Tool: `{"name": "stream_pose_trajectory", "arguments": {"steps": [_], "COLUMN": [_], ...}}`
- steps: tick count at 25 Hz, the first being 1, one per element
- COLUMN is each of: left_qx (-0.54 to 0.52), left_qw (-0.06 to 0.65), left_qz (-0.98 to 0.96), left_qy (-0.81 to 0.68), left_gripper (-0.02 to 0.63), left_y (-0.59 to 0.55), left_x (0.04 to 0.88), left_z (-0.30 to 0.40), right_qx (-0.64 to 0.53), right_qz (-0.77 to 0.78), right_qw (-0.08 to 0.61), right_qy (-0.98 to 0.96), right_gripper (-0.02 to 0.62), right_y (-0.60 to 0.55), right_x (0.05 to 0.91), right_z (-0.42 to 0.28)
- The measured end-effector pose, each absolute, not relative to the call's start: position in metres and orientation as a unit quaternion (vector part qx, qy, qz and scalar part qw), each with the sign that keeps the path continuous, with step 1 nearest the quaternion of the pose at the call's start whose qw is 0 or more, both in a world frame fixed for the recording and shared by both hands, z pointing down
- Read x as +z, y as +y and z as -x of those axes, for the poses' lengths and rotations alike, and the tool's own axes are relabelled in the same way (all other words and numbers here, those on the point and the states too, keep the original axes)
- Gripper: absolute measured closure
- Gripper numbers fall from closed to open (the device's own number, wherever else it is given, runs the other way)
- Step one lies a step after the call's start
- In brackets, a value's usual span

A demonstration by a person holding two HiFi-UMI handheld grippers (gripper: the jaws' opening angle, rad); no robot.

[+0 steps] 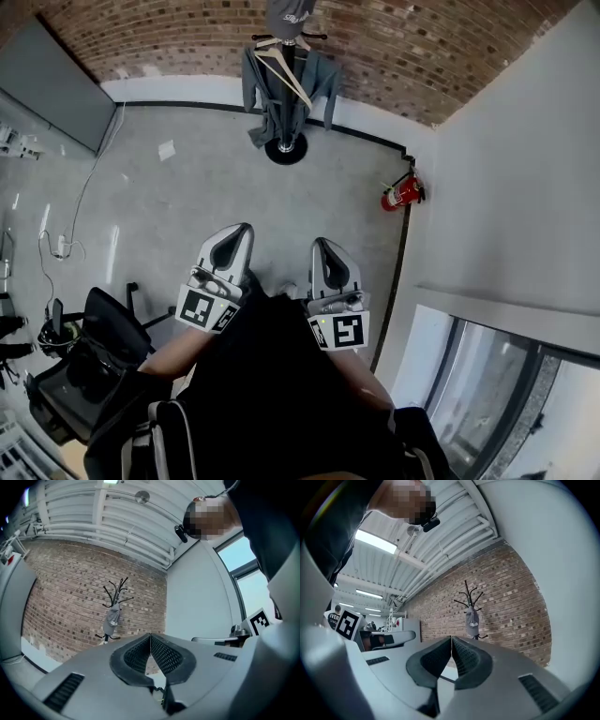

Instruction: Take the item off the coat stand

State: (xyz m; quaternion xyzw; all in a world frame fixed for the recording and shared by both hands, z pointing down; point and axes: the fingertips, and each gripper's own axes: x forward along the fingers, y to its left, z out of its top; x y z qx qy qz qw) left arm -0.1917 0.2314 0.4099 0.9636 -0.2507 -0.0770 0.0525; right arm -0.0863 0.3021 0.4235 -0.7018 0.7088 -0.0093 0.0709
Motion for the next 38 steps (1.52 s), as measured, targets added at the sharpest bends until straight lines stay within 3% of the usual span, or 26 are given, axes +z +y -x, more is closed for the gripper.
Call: {"name": "stream_pose_trajectory", "arguments": {"steps": [20, 38], "left_qx": [-0.072, -0.068], "left_qw": [0.11, 0.13], "left_qz": [-0.963, -0.965], "left_qy": [-0.236, -0.219], "left_gripper": [0.588, 0.587], "left_y": [0.217, 0.111], "left_x": [0.442, 0.444], "left_z": [0.151, 0.101], "right_qx": [-0.014, -0.023], "right_qz": [0.73, 0.711], "right_qw": [0.04, 0.006], "right_qy": [0.682, 0.703], "right_gripper": [0.575, 0.575], "right_y": [0.298, 0.159], "right_x": [0.445, 0.45], "right_z": [0.048, 0.017]}}
